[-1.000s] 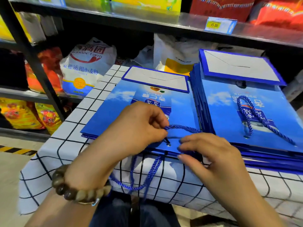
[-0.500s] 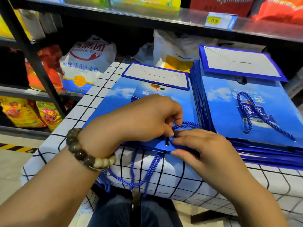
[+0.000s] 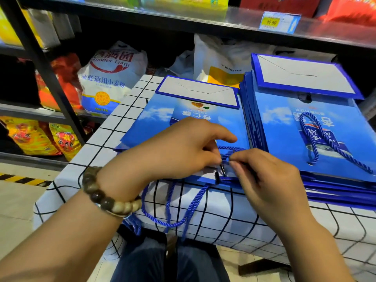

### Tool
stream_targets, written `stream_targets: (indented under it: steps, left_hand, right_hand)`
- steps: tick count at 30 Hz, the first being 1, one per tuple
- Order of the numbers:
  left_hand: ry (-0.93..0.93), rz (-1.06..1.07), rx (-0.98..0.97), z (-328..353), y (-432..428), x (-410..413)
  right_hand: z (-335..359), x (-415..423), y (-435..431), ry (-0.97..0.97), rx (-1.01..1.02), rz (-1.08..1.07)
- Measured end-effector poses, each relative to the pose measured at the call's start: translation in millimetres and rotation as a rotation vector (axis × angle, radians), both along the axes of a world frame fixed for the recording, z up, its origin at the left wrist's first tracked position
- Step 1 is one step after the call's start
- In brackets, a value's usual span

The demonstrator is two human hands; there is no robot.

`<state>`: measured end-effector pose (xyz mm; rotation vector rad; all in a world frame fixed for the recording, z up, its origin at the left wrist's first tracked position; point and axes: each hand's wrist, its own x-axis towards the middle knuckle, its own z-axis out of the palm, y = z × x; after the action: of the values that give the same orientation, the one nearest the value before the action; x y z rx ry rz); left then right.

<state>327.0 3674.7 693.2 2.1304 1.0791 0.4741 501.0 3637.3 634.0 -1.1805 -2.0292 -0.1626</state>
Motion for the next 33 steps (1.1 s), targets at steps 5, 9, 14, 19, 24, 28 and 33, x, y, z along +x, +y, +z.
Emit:
stream_targets:
  steps: [5,9,14,19,24,28,33]
  left_hand:
    - [0.022,0.061,-0.019,-5.0,7.3,3.4]
    - [-0.022,0.050,-0.102,-1.3,9.5,3.9]
    - [-0.150,0.052,-0.314,-2.3,10.1,-3.7]
    - [-0.208,0.036,-0.259,-2.5,3.3,-7.8]
    - [-0.053,0.127,0.221,-8.1,-13.4,-7.8]
    - [-0.069,0.215,0.242,-8.7,-12.1,-6.6]
    - [-0.088,0.078,-0.108,-2.4,-13.9,0.4]
  right_hand:
    - [3.0,4.1,4.1,-0.204,0.062,0.113]
    - [3.8,1.8,7.2,-0.257,0.152,0.092]
    - [-10.5,-1.1,4.0,-0.176,0.245,0.127]
    - [-13.0,-6.4,-1.7,0.189,-0.046,0.151]
    - [-24.0,-4.3,-4.9,0.119,0.261,0.086]
    - [-28.5,-3.6,-7.6,0.162,0.349,0.088]
    - [-26.4,-6.2,-5.9,0.206,0.291,0.070]
